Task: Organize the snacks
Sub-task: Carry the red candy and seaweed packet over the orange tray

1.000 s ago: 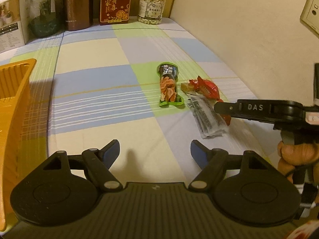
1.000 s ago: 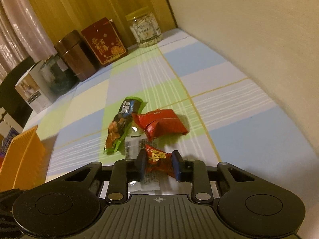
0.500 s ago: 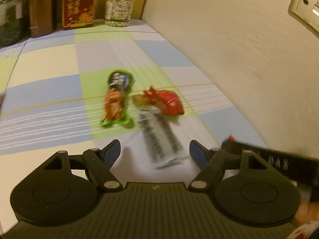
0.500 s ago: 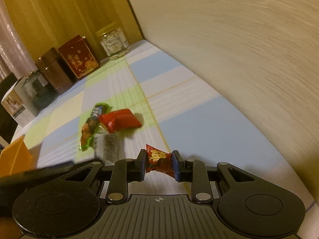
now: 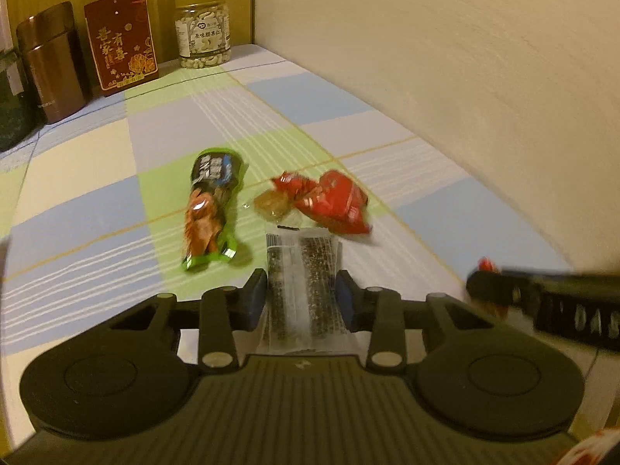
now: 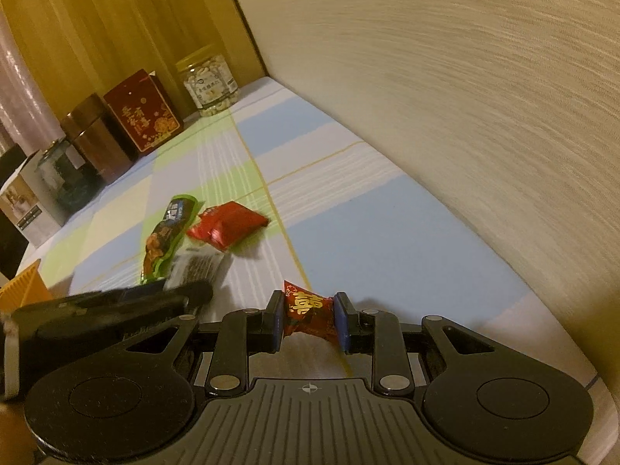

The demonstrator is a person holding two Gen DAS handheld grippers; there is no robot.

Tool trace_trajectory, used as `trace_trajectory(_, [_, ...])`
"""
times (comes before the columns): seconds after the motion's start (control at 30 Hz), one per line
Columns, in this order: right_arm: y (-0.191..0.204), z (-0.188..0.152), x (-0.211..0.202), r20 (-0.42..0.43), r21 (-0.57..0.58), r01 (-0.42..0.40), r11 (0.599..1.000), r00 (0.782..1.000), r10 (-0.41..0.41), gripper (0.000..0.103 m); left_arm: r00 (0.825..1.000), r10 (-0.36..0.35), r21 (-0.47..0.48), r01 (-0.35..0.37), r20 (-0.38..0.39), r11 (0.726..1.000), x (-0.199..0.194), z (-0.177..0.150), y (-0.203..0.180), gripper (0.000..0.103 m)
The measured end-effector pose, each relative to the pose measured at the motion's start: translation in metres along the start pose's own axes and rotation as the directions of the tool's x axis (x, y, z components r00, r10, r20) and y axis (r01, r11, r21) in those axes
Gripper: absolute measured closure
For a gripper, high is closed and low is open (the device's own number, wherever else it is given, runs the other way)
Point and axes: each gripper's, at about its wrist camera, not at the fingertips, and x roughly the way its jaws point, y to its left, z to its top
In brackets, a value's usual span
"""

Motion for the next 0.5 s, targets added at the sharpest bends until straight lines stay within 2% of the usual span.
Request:
trace_trajectory(0.23, [0.014,-0.005,-0.008,0.003,-0.038,-0.019,0.999,1.0,0.019,0.076,1.0,0.012,0.023,-0.012,-0.017,1.0,-0.037,-0.035,0.01,0.07])
trace_trajectory(0.5, [0.041,-0.009,-0.027,0.016,-0.127,-0.018,0.992,1.0,0.02,0.076,0.999,0.018,-0.055,-0.02,-0.048,0.998,-0.077,-0.059,0.034,0.071])
